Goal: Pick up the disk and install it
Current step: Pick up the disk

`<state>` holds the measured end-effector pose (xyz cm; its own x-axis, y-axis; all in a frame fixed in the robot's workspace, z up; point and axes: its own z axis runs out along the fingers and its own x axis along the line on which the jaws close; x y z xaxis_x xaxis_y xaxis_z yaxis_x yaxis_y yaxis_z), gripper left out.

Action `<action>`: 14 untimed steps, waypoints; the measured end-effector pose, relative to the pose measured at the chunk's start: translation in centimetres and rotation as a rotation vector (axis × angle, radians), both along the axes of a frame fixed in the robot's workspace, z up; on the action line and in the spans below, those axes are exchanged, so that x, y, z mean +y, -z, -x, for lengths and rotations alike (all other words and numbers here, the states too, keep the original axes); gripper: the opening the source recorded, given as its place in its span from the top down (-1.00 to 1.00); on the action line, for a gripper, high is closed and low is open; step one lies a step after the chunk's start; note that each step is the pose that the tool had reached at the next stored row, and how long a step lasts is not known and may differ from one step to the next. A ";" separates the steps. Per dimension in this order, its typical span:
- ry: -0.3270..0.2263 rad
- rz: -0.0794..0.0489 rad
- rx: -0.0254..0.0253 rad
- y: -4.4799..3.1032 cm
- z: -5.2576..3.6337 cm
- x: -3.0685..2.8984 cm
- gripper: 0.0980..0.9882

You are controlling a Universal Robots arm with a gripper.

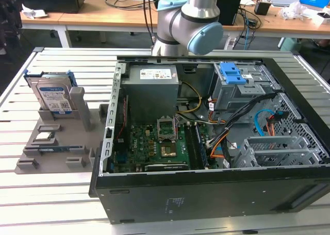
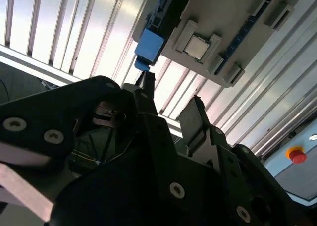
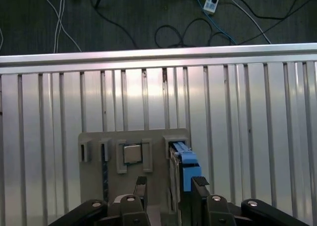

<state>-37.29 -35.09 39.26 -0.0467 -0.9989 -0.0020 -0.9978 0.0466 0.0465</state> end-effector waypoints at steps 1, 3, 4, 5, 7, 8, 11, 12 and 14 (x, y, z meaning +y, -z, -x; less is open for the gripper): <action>0.000 0.000 0.0000 0.00 0.00 0.26 0.15; 0.000 0.000 -0.0001 0.01 -0.01 1.02 0.15; 0.000 0.000 -0.0001 0.00 0.00 1.38 0.15; 0.000 0.000 -0.0001 0.00 0.00 1.55 0.15; 0.000 0.000 -0.0001 0.00 -0.01 2.43 0.15; 0.000 0.000 -0.0001 0.01 -0.01 2.96 0.15; 0.000 0.001 -0.0001 0.20 -0.03 3.54 0.15; 0.000 0.002 -0.0001 0.61 -0.03 3.55 0.15; 0.000 0.003 0.0000 0.75 -0.02 3.55 0.15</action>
